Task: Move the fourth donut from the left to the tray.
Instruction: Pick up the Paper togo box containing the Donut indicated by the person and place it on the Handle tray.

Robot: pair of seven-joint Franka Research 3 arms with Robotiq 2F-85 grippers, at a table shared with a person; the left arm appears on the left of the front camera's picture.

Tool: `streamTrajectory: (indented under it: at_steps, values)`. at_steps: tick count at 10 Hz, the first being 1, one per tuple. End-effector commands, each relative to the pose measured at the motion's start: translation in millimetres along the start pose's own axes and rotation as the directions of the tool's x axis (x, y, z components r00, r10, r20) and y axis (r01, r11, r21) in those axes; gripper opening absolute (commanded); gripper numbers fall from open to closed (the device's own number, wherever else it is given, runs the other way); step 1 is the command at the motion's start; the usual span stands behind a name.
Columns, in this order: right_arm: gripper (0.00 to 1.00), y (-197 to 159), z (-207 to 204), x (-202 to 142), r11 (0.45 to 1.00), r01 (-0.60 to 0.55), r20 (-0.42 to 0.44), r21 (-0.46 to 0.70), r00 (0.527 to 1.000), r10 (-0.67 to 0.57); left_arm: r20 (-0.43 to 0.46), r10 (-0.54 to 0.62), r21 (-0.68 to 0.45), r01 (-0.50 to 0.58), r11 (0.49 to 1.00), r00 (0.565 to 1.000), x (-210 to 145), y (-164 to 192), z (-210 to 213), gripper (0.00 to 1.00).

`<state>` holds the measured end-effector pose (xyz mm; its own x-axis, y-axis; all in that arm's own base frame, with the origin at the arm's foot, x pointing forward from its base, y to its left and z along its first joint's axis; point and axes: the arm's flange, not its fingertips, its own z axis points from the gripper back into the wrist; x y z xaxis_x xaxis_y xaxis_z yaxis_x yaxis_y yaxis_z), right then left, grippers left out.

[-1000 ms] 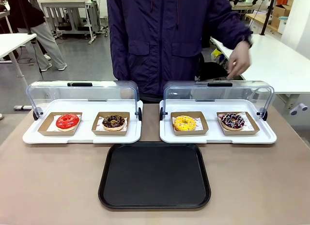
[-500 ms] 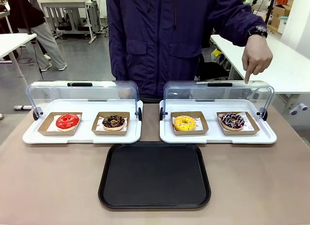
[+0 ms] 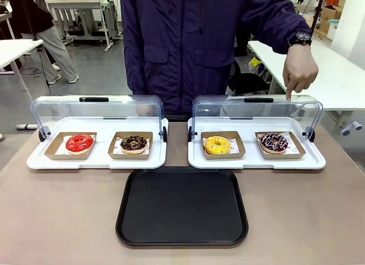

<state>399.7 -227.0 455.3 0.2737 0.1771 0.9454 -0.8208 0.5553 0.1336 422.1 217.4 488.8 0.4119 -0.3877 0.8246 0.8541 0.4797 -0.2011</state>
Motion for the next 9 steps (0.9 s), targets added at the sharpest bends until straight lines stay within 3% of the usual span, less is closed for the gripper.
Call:
streamTrajectory:
  at_steps: [1,9]
  values:
    - [1.0,0.1,-0.4,1.6,1.0,-0.006,0.012,0.005,1.0,0.006,0.005,-0.003,-0.006,0.003,1.0,1.0,0.3,-1.1,0.5,1.0]
    - [1.0,0.1,-0.4,1.6,1.0,-0.006,0.012,0.005,1.0,0.006,0.005,-0.003,-0.006,0.003,1.0,1.0,0.3,-1.1,0.5,1.0]
